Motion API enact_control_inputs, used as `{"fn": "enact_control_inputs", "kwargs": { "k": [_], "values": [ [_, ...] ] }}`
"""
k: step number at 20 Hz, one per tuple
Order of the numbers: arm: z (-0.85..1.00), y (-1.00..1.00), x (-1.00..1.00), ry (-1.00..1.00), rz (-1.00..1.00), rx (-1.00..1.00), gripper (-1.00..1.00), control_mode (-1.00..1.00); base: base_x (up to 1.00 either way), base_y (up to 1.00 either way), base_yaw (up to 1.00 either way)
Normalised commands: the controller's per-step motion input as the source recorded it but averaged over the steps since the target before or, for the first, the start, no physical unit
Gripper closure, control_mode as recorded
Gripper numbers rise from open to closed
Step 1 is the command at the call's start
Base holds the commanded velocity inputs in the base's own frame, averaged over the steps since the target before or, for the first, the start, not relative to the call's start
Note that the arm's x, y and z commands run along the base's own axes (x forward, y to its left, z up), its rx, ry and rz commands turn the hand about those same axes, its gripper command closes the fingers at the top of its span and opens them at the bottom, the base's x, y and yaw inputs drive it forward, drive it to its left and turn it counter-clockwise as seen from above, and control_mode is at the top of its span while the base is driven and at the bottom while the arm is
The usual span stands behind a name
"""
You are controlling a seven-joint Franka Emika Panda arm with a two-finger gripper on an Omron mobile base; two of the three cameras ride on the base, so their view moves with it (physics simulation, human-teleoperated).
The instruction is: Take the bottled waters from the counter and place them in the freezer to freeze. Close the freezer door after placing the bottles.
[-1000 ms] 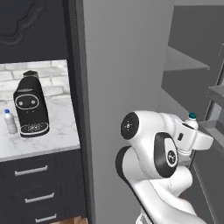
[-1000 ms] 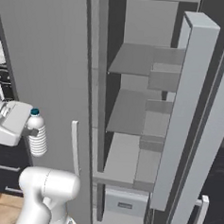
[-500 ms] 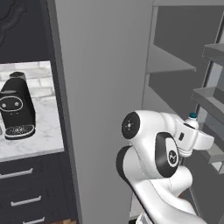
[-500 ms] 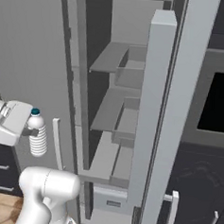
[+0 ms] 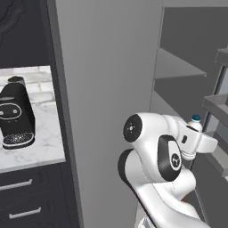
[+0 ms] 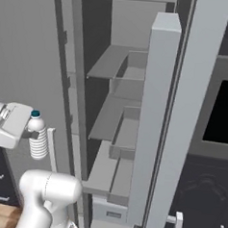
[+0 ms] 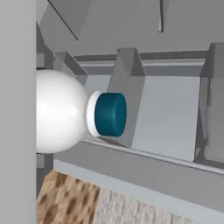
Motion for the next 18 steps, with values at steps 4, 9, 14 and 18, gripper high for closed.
{"fn": "enact_control_inputs", "kwargs": {
  "k": [4,9,14,18],
  "values": [
    [0.00,0.00,0.00,0.00,0.00,0.00,1.00,1.00,0.37,-0.12,0.00],
    [0.00,0.00,0.00,0.00,0.00,0.00,1.00,1.00,0.20,-0.24,0.00],
    [0.00,0.00,0.00,0.00,0.00,0.00,1.00,1.00,0.15,-0.30,0.00],
    [0.00,0.00,0.00,0.00,0.00,0.00,1.00,1.00,0.13,-0.44,0.00]
  ]
}}
